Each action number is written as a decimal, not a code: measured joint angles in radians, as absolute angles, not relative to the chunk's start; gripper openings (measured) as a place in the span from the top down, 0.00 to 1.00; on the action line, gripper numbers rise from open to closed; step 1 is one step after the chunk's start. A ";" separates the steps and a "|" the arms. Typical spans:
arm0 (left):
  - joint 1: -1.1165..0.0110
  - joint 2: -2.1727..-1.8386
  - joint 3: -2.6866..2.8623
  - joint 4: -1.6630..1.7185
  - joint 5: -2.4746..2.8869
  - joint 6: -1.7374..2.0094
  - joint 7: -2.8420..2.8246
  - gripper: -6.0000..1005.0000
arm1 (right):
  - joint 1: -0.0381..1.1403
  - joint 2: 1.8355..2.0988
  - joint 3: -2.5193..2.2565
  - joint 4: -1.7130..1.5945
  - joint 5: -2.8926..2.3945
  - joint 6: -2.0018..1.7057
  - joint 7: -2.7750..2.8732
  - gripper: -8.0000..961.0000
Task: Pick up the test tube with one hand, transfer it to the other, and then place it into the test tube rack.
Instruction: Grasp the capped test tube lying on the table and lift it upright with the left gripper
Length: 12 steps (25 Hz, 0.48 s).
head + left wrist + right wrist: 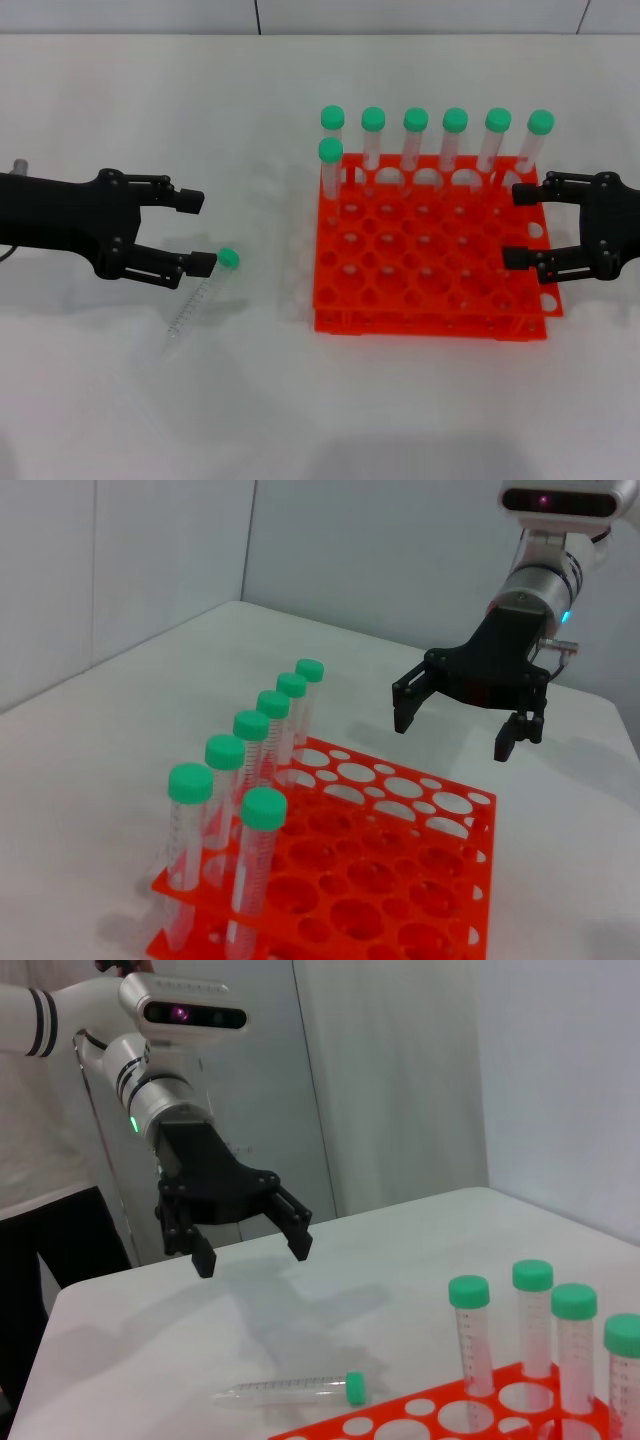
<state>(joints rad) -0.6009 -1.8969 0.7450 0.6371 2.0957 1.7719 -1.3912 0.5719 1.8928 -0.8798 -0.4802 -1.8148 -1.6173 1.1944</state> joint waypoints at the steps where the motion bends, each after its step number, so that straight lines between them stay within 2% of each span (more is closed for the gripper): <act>1: -0.601 -1.897 0.745 0.640 2.096 1.772 -1.393 0.13 | 0.572 1.893 -0.880 -0.480 -1.815 -1.617 1.195 0.09; 12: -0.600 -1.899 0.743 0.648 2.096 1.772 -1.423 0.13 | 0.568 1.893 -0.877 -0.480 -1.814 -1.615 1.190 0.09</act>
